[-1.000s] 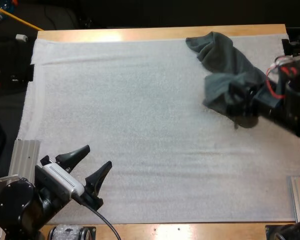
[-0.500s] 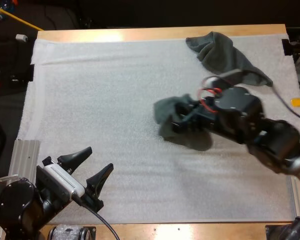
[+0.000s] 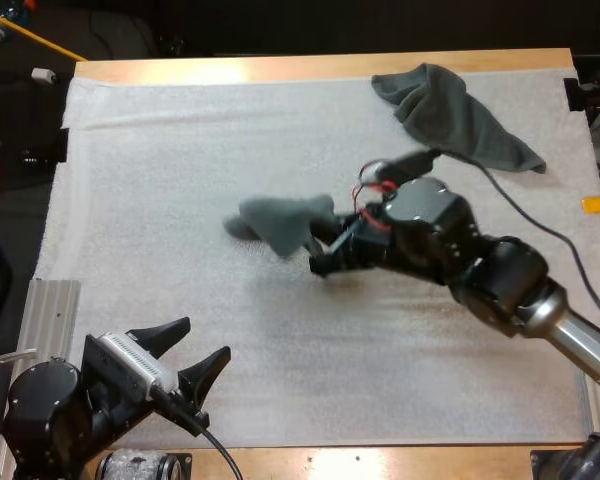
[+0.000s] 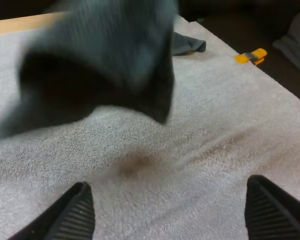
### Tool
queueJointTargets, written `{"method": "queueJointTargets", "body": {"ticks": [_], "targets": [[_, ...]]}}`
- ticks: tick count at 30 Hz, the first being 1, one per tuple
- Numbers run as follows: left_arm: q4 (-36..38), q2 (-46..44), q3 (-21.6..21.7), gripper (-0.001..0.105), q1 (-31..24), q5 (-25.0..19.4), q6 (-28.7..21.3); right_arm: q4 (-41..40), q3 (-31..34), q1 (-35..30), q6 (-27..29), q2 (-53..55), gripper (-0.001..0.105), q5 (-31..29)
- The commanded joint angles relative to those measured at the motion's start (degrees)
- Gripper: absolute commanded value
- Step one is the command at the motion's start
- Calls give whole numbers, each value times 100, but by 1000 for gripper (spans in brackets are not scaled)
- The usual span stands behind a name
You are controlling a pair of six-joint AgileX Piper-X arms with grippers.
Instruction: Pick towel from pile, fold and stack
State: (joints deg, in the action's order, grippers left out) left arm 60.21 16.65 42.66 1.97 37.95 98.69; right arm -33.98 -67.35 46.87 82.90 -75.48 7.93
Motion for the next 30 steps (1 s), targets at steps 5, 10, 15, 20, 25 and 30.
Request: {"method": "queueJointTargets", "body": {"ticks": [5, 10, 15, 20, 25, 30], "targets": [[36, 5, 22, 62, 27, 38, 32, -925, 687, 6, 261, -277, 0, -335], [225, 5, 22, 62, 27, 38, 32, -1649, 986, 6, 260, -279, 0, -1562], [277, 5, 22, 62, 27, 38, 32, -2181, 988, 6, 274, -279, 0, -2772], [277, 5, 22, 62, 27, 38, 32, -2316, 988, 6, 308, -269, 0, -3678], [277, 5, 22, 62, 27, 38, 32, -2509, 988, 6, 308, -269, 26, -3748], [277, 5, 22, 62, 27, 38, 32, -2698, 973, 6, 308, -93, 77, -3748]]}}
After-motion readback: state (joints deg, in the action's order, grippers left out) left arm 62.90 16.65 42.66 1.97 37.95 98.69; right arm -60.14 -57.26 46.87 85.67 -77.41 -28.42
